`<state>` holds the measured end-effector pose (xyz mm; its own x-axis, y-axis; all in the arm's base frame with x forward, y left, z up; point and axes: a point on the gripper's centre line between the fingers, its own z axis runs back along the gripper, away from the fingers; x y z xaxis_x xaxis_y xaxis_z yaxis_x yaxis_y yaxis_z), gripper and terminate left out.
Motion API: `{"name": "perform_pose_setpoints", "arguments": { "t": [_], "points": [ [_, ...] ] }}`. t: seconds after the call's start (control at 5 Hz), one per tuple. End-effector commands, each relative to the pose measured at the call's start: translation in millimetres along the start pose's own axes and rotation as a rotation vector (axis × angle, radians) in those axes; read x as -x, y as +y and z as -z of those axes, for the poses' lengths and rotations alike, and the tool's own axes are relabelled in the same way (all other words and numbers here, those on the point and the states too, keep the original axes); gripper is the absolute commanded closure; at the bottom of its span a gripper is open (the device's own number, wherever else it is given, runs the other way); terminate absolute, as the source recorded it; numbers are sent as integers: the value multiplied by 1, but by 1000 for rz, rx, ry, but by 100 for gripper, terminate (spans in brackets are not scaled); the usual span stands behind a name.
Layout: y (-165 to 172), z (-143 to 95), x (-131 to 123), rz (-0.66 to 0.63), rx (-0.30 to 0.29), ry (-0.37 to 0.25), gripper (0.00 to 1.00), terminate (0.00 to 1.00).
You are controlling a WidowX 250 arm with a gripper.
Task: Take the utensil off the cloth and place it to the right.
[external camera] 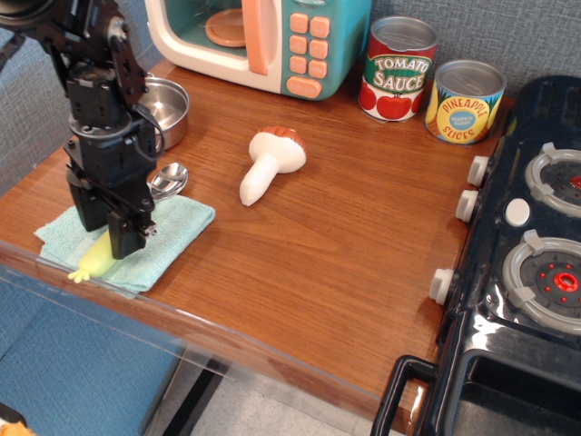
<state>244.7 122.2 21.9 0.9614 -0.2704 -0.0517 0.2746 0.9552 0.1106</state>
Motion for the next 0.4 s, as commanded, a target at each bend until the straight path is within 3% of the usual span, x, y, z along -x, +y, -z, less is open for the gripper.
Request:
{"name": "perform_pose_setpoints", "arguments": {
  "t": [0.0, 0.2],
  "points": [
    [2, -7, -5, 9, -43, -25, 100, 0],
    [-2, -7, -7, 18, -46, -23, 100, 0]
  ]
}}
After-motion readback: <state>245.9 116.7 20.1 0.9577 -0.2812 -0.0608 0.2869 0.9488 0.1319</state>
